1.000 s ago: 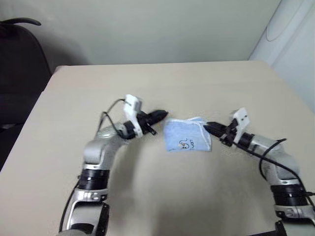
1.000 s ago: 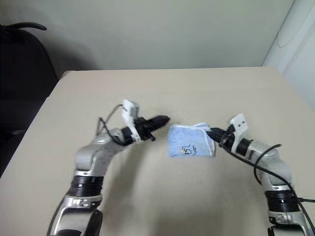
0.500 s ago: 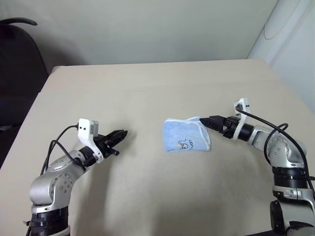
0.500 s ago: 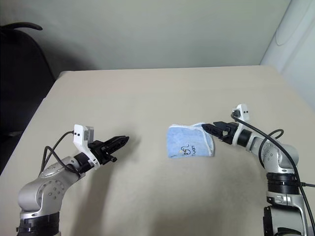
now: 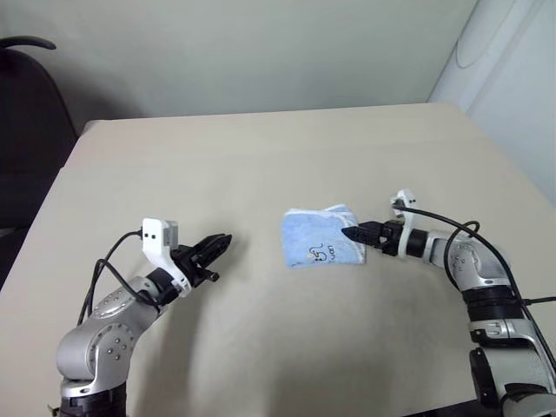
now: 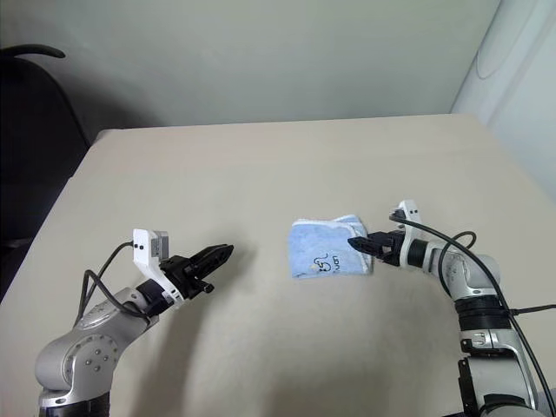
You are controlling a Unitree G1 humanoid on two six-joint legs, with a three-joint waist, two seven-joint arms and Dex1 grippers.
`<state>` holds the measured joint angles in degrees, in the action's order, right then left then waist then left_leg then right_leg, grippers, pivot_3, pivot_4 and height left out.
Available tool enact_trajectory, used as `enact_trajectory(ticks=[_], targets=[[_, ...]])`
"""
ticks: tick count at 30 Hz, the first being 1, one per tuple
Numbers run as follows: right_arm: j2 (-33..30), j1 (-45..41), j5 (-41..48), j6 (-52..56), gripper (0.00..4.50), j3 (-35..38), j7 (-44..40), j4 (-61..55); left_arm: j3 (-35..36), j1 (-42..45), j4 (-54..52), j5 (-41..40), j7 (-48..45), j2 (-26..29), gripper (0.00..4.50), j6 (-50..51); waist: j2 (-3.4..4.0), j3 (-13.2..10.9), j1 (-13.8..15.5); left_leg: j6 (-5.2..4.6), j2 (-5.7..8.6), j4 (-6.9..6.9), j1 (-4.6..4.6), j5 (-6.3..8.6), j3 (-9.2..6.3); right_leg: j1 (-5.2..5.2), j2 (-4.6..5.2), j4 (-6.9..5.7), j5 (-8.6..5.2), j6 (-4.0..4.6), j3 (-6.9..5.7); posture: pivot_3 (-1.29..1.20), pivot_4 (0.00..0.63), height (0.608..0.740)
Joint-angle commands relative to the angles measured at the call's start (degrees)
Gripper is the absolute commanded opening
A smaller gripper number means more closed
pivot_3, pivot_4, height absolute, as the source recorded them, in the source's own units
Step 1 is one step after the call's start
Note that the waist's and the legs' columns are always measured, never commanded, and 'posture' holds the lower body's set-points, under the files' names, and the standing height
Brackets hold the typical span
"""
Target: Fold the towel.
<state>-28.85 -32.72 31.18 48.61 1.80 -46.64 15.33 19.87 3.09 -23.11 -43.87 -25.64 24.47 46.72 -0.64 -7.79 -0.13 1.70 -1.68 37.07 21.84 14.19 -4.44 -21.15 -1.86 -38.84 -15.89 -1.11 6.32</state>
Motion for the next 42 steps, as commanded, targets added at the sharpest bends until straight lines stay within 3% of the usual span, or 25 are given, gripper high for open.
enact_trajectory(ticks=[1, 5, 8, 19, 21, 26, 29, 33, 39, 42], targets=[[1.74, -1.01, 0.21, 0.57, 4.43, -1.75, -0.98, -3.55, -0.52, 0.61, -1.59, -1.2, 0.3, 0.12, 0.98, -0.35, 0.0, 0.0, -0.05, 0.0, 0.0, 0.0, 0.0, 0.0, 0.0, 0.0, 0.0, 0.0, 0.0, 0.01, 0.0, 0.0, 0.15, 0.74], [3.43, -1.82, -0.87, 0.29, 4.43, -3.06, 0.22, -4.45, -1.34, 1.51, -1.02, -1.08, 0.52, -0.08, 0.98, -0.52, 0.0, 0.0, -0.09, 0.0, 0.0, 0.0, 0.0, 0.0, -0.01, -0.06, 0.0, 0.0, 0.02, 0.03, 0.01, 0.0, 0.15, 0.74], [3.75, -1.64, -2.2, -0.6, 3.87, -2.61, 1.44, -3.95, -1.8, 1.79, -0.93, -1.02, 0.66, -0.24, 0.98, -0.67, 0.0, 0.0, -0.08, 0.0, 0.0, 0.0, 0.01, 0.0, -0.01, -0.07, 0.0, 0.01, 0.02, 0.03, 0.02, 0.0, 0.15, 0.74], [1.8, 1.69, 3.54, 3.5, 0.06, 8.18, 3.9, -10.85, -2.25, 1.13, -1.28, -0.99, 1.36, -0.97, 0.98, -1.03, 0.0, 0.0, -0.05, 0.09, 0.01, 0.0, 0.03, -0.05, 0.0, -0.08, 0.01, 0.01, 0.02, 0.04, 0.03, 0.0, 0.15, 0.74], [1.61, 2.44, 4.97, 4.39, 0.02, 10.51, 4.81, -12.47, -2.38, 1.22, -1.13, -0.93, 1.37, -0.99, 0.98, -1.06, 0.0, -0.01, -0.01, 0.49, 0.01, -0.01, 0.03, -0.28, 0.0, -0.08, 0.0, 0.01, 0.02, 0.04, 0.03, 0.0, 0.15, 0.74], [0.03, 2.56, 9.54, 6.61, 0.02, 22.62, 11.29, -11.8, -2.66, 2.28, -0.29, -0.7, 1.4, -0.92, 0.98, -1.11, -0.01, -0.01, 0.17, 0.47, 0.02, 0.0, 0.04, -0.27, 0.0, -0.07, 0.0, 0.02, 0.01, 0.03, 0.07, 0.0, 0.15, 0.74], [-3.68, 1.36, 10.39, 5.49, 0.02, 30.98, 15.6, -7.24, -2.79, 2.66, 0.29, -0.48, 1.1, -0.75, 0.98, -1.27, -0.02, -0.02, 0.54, 0.4, 0.03, 0.0, 0.04, -0.23, -0.01, -0.05, 0.01, 0.02, 0.0, 0.01, 0.08, 0.0, 0.15, 0.74], [-11.36, -2.6, 8.85, 0.02, 0.02, 41.93, 24.27, 7.23, -3.38, 4.14, 1.73, 0.07, 0.74, -0.66, 0.98, -1.4, 0.0, -0.03, 0.72, -0.05, 0.04, -0.02, 0.05, 0.03, 0.01, -0.07, 0.03, 0.02, -0.01, -0.02, 0.14, 0.0, 0.15, 0.74], [-16.96, -7.48, 3.39, -9.07, 0.02, 45.05, 38.44, 32.08, -5.71, 7.3, 4.41, 1.25, 0.15, -1.17, 0.98, -1.99, -0.01, -0.03, 0.43, -0.11, 0.0, -0.1, -0.02, 0.07, -0.02, -0.08, 0.0, -0.03, 0.0, 0.01, 0.17, 0.0, 0.15, 0.74], [-17.1, -8.69, 0.32, -13.83, 0.02, 41.97, 38.59, 39.53, -6.67, 8.53, 5.44, 1.83, 0.34, -1.39, 0.98, -2.49, 0.07, -0.03, 0.12, -0.17, 0.0, -0.1, -0.07, 0.1, -0.02, -0.11, 0.0, -0.08, 0.03, 0.02, 0.24, 0.0, 0.15, 0.74]])
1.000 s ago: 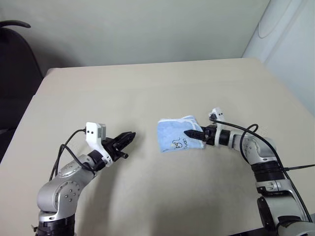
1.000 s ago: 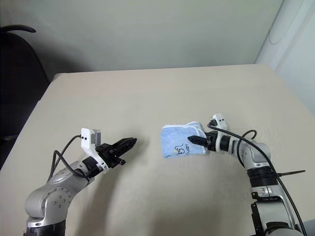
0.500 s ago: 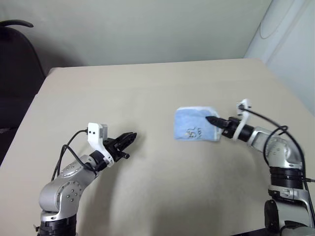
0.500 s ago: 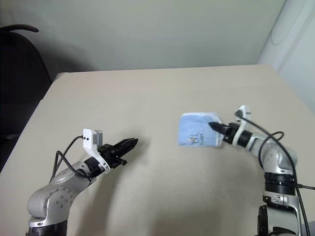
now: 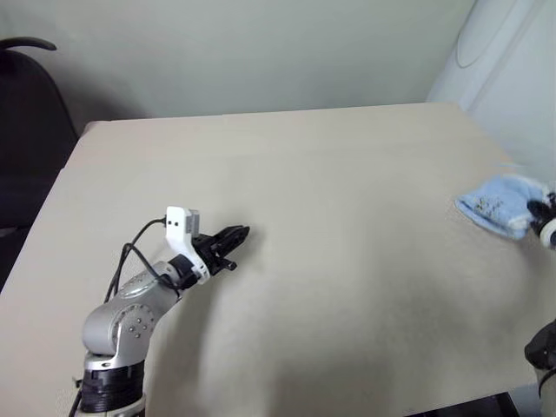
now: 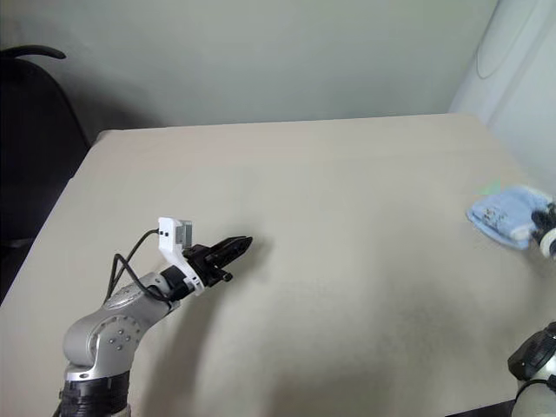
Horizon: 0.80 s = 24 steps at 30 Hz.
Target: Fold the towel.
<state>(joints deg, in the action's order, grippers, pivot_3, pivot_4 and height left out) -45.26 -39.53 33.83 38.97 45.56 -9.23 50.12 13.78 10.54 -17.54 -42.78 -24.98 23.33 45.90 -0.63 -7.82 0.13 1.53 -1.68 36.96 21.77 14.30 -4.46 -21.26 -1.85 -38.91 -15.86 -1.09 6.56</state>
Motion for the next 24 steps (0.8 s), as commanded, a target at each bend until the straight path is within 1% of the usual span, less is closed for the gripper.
enact_trajectory(ticks=[1, 2, 5, 8, 11, 15, 16, 20, 24], targets=[[-0.82, -2.43, -2.66, -5.14, 0.02, -2.28, 1.0, 6.42, -0.71, 1.27, -0.1, 0.79, -0.27, -0.26, 0.98, -1.73, 0.14, -0.01, -0.21, -0.02, 0.0, 0.0, 0.02, 0.01, 0.02, -0.05, 0.0, -0.02, 0.0, 0.0, 0.02, 0.0, 0.15, 0.74], [-1.03, -2.9, -3.33, -6.18, 0.02, -3.07, 0.65, 7.71, -0.77, 1.31, -0.16, 0.84, -0.23, -0.26, 0.98, -1.83, 0.22, -0.01, -0.31, -0.02, 0.01, 0.0, 0.06, 0.01, 0.04, -0.11, 0.0, -0.03, 0.0, 0.0, 0.04, 0.0, 0.15, 0.74], [-1.46, -3.44, -5.92, -9.14, 0.85, -6.36, -1.57, 9.98, -0.33, 0.62, -0.54, 0.87, 0.05, -0.34, 0.98, -2.28, 0.22, 0.01, -0.51, -0.05, 0.0, 0.0, 0.08, 0.03, 0.09, -0.14, -0.01, -0.03, 0.01, 0.01, 0.07, 0.0, 0.15, 0.74], [-1.97, -3.53, -7.27, -11.62, 1.86, -8.18, -2.65, 10.85, 0.19, -0.84, -1.57, 0.54, 0.38, -0.49, 0.98, -2.42, 0.23, 0.01, -0.47, -0.08, 0.01, 0.02, 0.09, 0.05, 0.08, -0.12, 0.01, -0.01, 0.03, -0.02, 0.07, 0.0, 0.15, 0.74], [-2.46, -3.31, -6.84, -12.13, 2.91, -8.25, -3.78, 10.14, 0.53, -2.0, -2.3, 0.26, 0.87, -0.69, 0.98, -2.52, 0.23, 0.01, -0.46, -0.1, 0.01, 0.03, 0.09, 0.06, 0.09, -0.12, 0.02, -0.01, 0.03, -0.02, 0.08, 0.0, 0.15, 0.74], [-2.71, -0.99, -6.93, -11.81, 4.28, -8.77, -4.89, 5.29, 1.44, -2.47, -2.9, -0.16, 2.04, -1.05, 0.98, -2.39, 0.23, 0.01, -0.37, -0.1, 0.01, 0.03, 0.09, 0.06, 0.09, -0.12, 0.02, -0.01, 0.04, -0.02, 0.08, 0.0, 0.15, 0.74], [-2.77, -0.19, -7.1, -12.13, 4.46, -8.8, -4.69, 3.81, 1.65, -2.46, -2.86, -0.2, 2.23, -1.0, 0.98, -2.3, 0.24, 0.0, -0.27, -0.1, 0.01, 0.03, 0.09, 0.06, 0.08, -0.11, 0.02, -0.02, 0.03, -0.02, 0.08, 0.0, 0.15, 0.74], [-2.74, 2.92, -7.43, -13.48, 4.46, -7.8, -2.1, -1.9, 2.31, -1.45, -1.04, 0.71, 3.21, -0.88, 0.98, -2.54, 0.25, -0.01, -0.21, -0.11, 0.01, 0.02, 0.1, 0.07, 0.09, -0.11, 0.02, 0.01, 0.03, -0.02, 0.07, 0.0, 0.15, 0.74], [-2.85, 5.9, -8.78, -13.39, 4.46, -8.54, -0.29, -6.48, 1.54, -0.17, 0.46, 2.46, 3.22, -0.35, 0.98, -3.11, 0.25, -0.01, -0.23, -0.11, 0.01, 0.04, 0.09, 0.07, 0.09, -0.11, 0.02, 0.0, 0.04, -0.02, 0.07, 0.0, 0.15, 0.74]])
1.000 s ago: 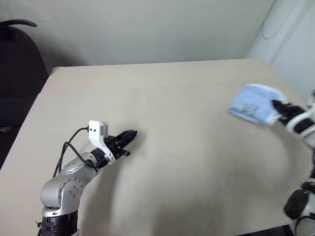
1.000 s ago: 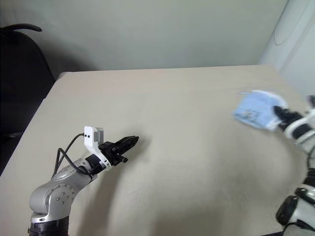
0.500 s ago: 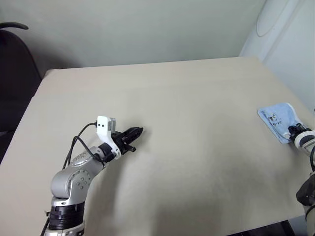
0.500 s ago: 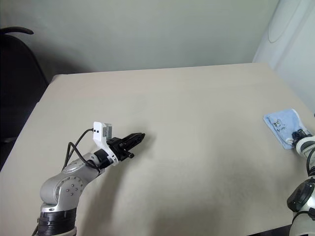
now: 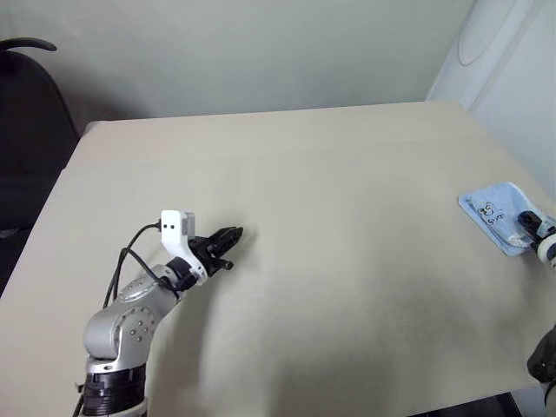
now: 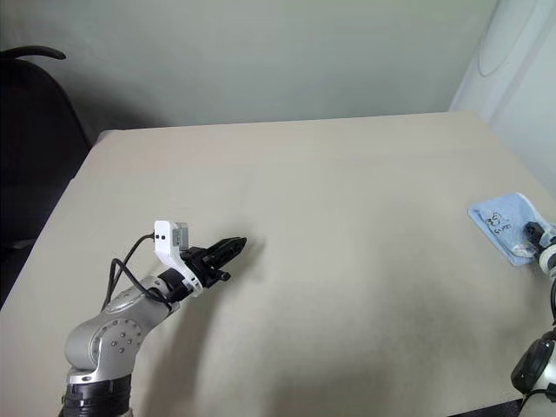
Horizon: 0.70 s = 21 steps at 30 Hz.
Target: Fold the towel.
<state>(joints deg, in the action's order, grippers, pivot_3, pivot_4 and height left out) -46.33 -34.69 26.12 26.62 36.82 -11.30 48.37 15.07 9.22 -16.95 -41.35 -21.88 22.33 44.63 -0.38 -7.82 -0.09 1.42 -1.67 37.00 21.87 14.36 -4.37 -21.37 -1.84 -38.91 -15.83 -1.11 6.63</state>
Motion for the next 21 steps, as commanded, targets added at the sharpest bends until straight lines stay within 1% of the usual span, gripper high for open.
enact_trajectory(ticks=[1, 2, 4, 7, 10, 12, 14, 16, 18, 21], targets=[[-2.01, 1.87, -2.36, -2.22, 4.46, -0.38, 2.55, -5.86, -0.13, 1.57, 0.21, 2.45, 0.61, 0.77, 0.98, -2.58, 0.0, 0.0, -0.02, 0.0, 0.0, 0.0, 0.0, 0.0, 0.0, 0.0, 0.0, 0.0, 0.0, 0.0, 0.0, 0.0, 0.15, 0.74], [-2.25, 2.66, -3.8, -3.94, 4.46, -1.15, 2.91, -7.08, -0.4, 2.01, 0.85, 3.94, 1.1, 0.82, 0.98, -3.6, 0.0, 0.0, -0.02, 0.0, 0.0, 0.01, 0.0, 0.0, 0.0, 0.0, 0.0, 0.0, 0.0, 0.0, 0.0, 0.0, 0.15, 0.74], [-2.25, 4.55, -7.27, -8.58, 4.46, -4.8, 0.92, -12.38, -0.58, 3.3, 3.58, 8.66, 3.07, 1.32, 0.98, -7.14, 0.02, -0.01, -0.06, 0.0, 0.0, 0.01, 0.0, 0.0, 0.0, -0.01, 0.0, 0.0, 0.0, 0.0, 0.0, 0.0, 0.15, 0.74], [0.09, 6.97, -8.4, -12.92, 4.46, -12.38, -7.98, -25.06, -1.93, 4.6, 7.98, 17.48, 4.89, 3.55, 0.98, -14.72, 0.08, -0.03, -0.64, -0.01, 0.0, 0.0, 0.0, 0.0, 0.0, -0.03, -0.01, -0.01, 0.01, 0.01, 0.0, 0.0, 0.15, 0.74], [4.86, 6.46, -3.74, -9.07, 4.46, -19.11, -16.24, -36.97, -2.49, 4.18, 9.78, 20.53, 3.46, 4.25, 0.98, -19.73, 0.02, -0.01, -1.95, -0.09, -0.02, -0.01, -0.04, 0.05, -0.05, -0.07, -0.17, 0.03, 0.06, 0.1, 0.08, 0.0, 0.15, 0.74], [8.13, 5.49, -1.59, -5.6, 4.46, -22.01, -18.46, -41.0, -2.35, 3.76, 10.12, 20.86, 2.33, 4.31, 0.98, -21.13, -0.09, 0.0, -2.09, -0.07, -0.02, 0.02, -0.01, 0.06, -0.08, -0.07, -0.23, 0.08, 0.06, 0.09, 0.08, 0.0, 0.15, 0.74], [11.67, 4.39, -1.04, -3.81, 4.46, -25.78, -20.92, -41.93, -1.88, 3.42, 9.78, 20.46, 1.89, 3.6, 0.98, -21.71, -0.1, 0.0, -1.96, -0.05, 0.0, 0.04, 0.05, 0.06, -0.18, -0.09, -0.25, 0.13, 0.07, 0.04, 0.08, 0.0, 0.15, 0.74], [15.0, 3.16, -2.32, -3.35, 4.46, -29.09, -21.55, -40.85, -1.58, 3.04, 9.77, 20.16, 1.28, 3.16, 0.98, -22.09, -0.1, 0.0, -1.47, -0.03, 0.01, 0.05, 0.09, 0.05, -0.23, -0.11, -0.23, 0.17, 0.07, 0.03, 0.09, 0.0, 0.15, 0.74], [16.98, 2.36, -3.56, -4.22, 4.46, -31.19, -22.59, -39.26, -1.77, 2.7, 9.65, 20.31, 0.94, 2.97, 0.98, -22.31, -0.1, -0.01, -0.78, -0.01, 0.01, 0.04, 0.17, 0.03, -0.29, -0.17, -0.21, 0.19, 0.07, 0.02, 0.08, 0.0, 0.15, 0.74], [18.92, 1.33, -3.05, -5.09, 4.46, -32.37, -25.02, -37.21, -2.47, 2.03, 8.03, 20.78, 1.41, 2.51, 0.98, -21.82, -0.1, 0.0, -0.35, 0.04, 0.03, 0.08, 0.39, 0.0, -0.32, -0.35, -0.15, 0.18, 0.08, 0.0, 0.03, 0.0, 0.15, 0.74]])
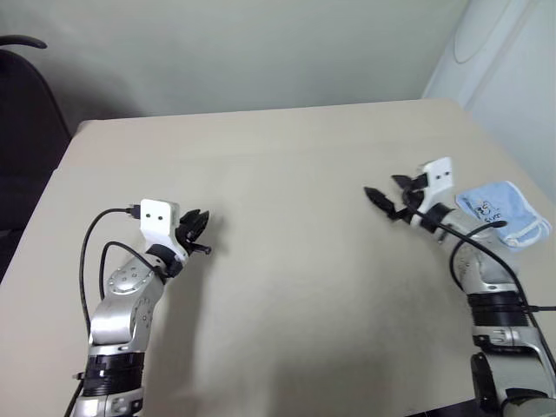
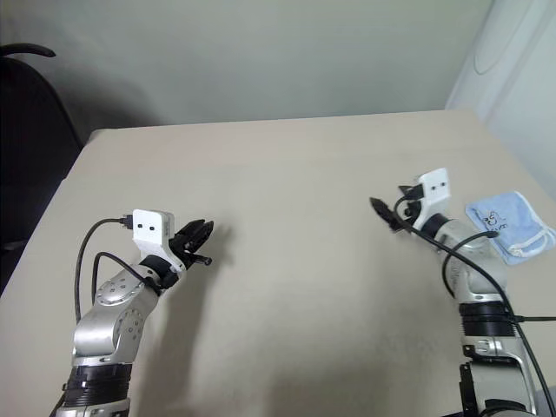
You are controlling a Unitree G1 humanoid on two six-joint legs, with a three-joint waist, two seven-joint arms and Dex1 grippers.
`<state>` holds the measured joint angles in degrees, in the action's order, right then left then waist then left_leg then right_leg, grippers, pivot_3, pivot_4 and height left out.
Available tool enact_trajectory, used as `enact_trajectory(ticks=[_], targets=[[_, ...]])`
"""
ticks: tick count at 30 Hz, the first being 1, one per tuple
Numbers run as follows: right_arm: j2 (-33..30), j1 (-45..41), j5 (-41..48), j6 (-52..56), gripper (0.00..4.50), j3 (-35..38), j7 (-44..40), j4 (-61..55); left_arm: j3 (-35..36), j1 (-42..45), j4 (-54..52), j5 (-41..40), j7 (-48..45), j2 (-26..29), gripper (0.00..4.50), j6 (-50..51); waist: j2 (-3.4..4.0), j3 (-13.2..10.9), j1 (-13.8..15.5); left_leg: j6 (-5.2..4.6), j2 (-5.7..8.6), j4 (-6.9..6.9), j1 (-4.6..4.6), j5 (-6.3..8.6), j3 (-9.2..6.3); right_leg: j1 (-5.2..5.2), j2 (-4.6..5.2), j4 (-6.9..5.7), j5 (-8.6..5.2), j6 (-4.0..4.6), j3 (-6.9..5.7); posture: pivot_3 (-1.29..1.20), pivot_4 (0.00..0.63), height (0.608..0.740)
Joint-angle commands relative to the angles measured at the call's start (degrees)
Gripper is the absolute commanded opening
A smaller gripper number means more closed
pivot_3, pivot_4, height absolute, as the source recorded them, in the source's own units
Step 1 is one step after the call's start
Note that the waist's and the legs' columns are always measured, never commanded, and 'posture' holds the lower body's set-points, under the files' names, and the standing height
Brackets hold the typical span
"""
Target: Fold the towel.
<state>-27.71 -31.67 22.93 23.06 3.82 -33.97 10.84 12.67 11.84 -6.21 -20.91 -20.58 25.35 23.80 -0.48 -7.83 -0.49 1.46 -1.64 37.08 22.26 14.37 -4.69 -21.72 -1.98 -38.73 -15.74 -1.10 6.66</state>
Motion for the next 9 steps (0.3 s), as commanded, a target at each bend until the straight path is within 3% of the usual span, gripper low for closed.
enact_trajectory(ticks=[1, 9], targets=[[0.76, -1.79, 0.19, -1.62, 4.46, 0.43, -2.77, 0.51, -0.13, -0.93, -3.04, 0.52, 0.09, -0.51, 0.98, -0.96, 0.0, 0.0, 0.06, 0.01, 0.01, 0.0, 0.02, -0.01, 0.0, -0.01, 0.01, 0.0, 0.01, 0.0, 0.0, 0.0, 0.15, 0.74], [1.35, 0.54, -1.4, -2.86, 4.46, -0.14, -4.39, -0.48, 0.24, -5.91, -8.37, -0.17, -0.59, -0.08, 0.98, 2.05, -0.01, 0.0, -0.14, 0.03, 0.0, -0.01, 0.01, -0.02, 0.0, -0.02, 0.01, -0.05, 0.03, 0.03, -0.05, 0.0, 0.15, 0.74]])
